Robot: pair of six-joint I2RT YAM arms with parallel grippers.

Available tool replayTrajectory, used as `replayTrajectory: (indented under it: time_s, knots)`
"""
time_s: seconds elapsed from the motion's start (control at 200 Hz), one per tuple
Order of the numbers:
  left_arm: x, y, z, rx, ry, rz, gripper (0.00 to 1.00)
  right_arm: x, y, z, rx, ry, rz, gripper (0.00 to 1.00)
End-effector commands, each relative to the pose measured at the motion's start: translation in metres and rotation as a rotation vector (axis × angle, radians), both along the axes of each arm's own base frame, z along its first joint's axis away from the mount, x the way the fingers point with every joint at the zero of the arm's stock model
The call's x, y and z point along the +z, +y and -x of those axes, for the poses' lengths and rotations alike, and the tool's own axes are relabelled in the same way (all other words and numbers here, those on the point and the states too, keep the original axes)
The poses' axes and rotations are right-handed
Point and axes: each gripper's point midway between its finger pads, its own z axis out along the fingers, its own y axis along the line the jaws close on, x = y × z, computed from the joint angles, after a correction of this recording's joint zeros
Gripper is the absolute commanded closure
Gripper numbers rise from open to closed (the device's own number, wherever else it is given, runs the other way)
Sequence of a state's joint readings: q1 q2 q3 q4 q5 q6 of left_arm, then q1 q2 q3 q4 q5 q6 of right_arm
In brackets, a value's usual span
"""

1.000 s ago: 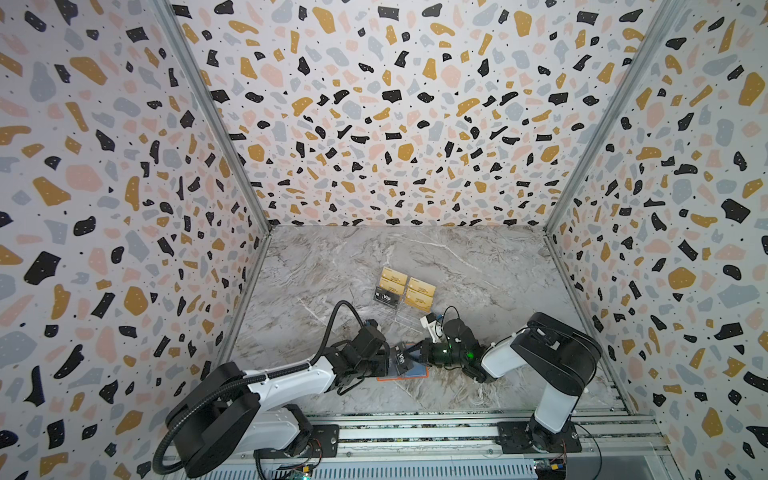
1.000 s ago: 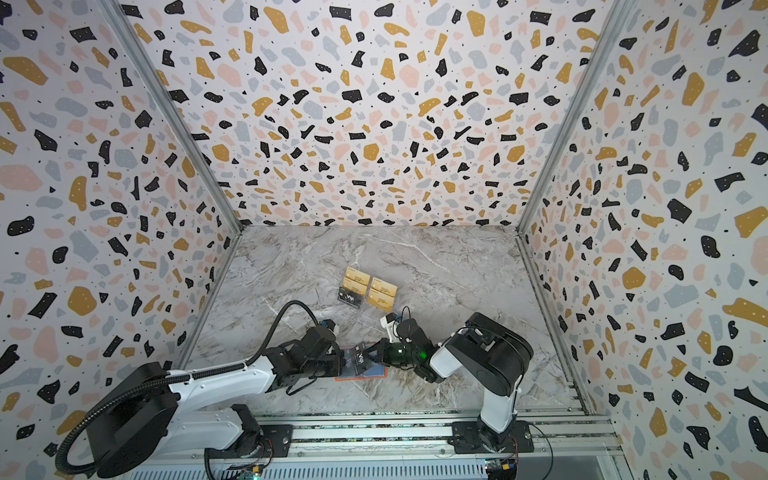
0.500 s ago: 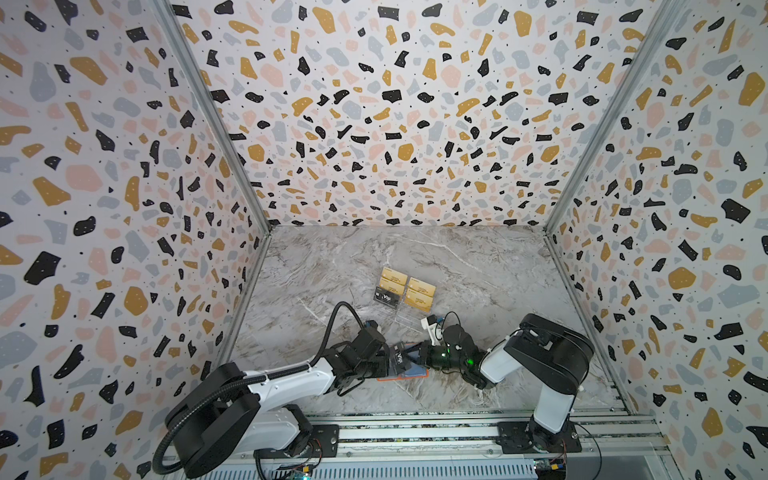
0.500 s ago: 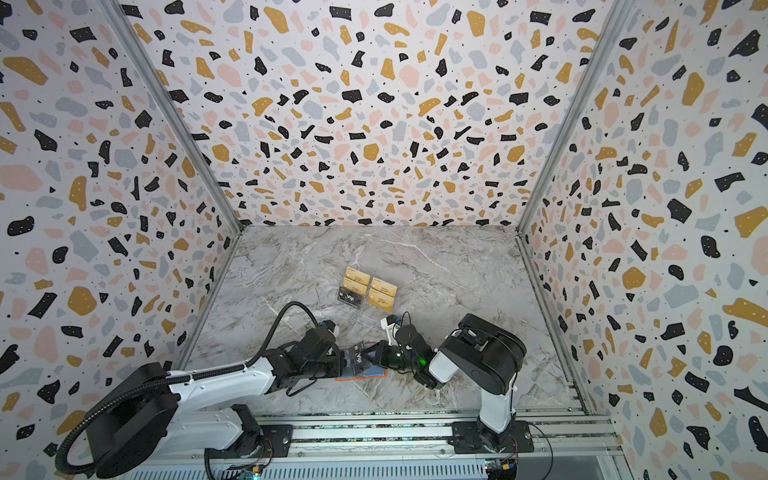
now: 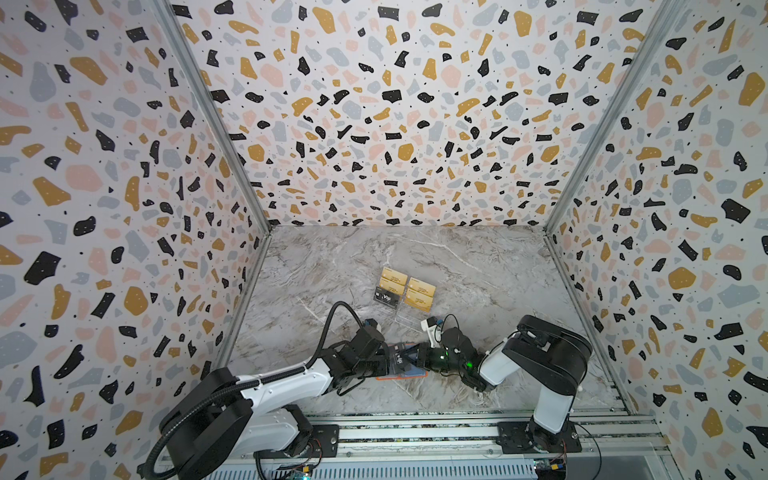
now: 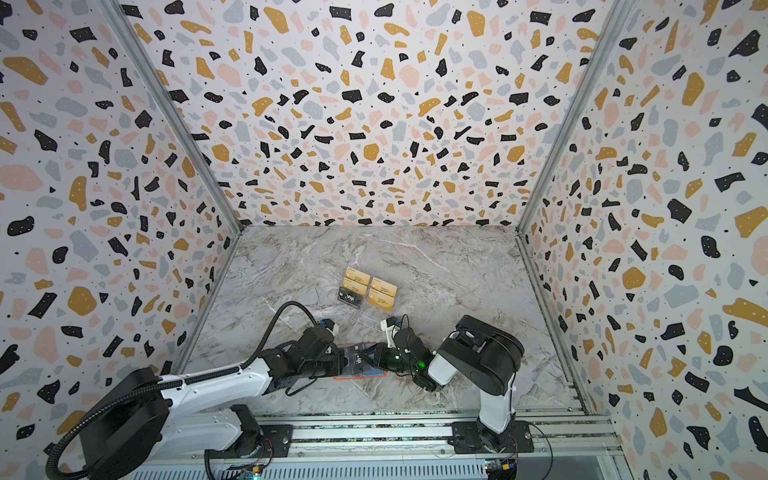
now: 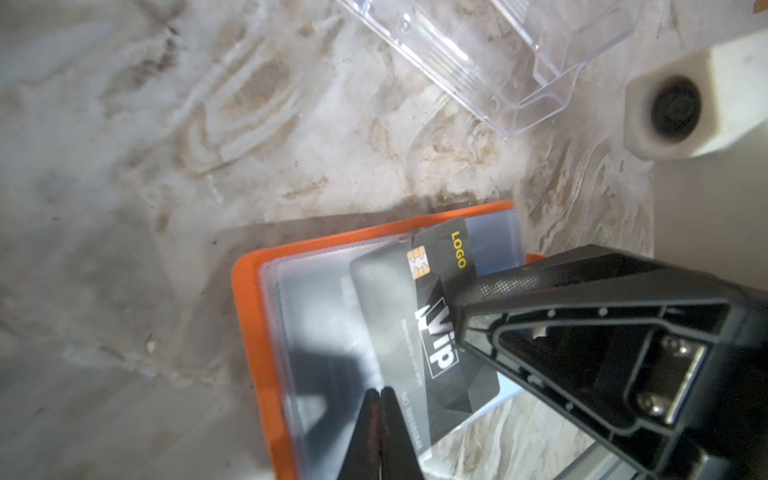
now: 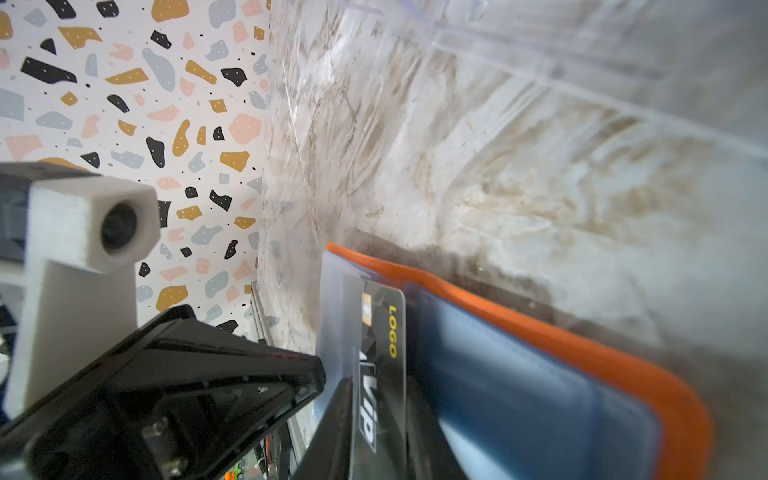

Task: Put the credit cards into the card holder

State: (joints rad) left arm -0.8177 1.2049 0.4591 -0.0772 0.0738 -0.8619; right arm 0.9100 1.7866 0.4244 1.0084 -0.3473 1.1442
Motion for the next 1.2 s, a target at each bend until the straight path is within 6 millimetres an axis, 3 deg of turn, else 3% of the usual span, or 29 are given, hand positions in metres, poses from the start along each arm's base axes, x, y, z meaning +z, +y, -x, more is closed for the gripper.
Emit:
replayTrajectory:
  time_s: [0.0,0.12,0.26,0.661,1.196]
  knots:
    - [0.014,0.007,-0.013,0.055,-0.032,-0.008,0.82,-0.011,-0.008,0.005,0.035,-0.014,0.136,0.66]
    - [0.019,0.018,-0.022,0.101,-0.057,-0.027,0.66,-0.006,-0.01,0.005,0.068,-0.058,0.243,0.5]
    - [0.014,0.026,-0.025,0.113,-0.058,-0.06,0.61,-0.002,-0.015,0.007,0.101,-0.073,0.316,0.42]
    - [-0.008,0.021,-0.02,0.075,-0.016,-0.071,0.57,0.001,0.001,0.027,0.203,-0.032,0.273,0.42]
    - [-0.015,0.02,-0.013,0.066,-0.002,-0.032,0.56,0.011,0.029,0.028,0.263,-0.061,0.224,0.42]
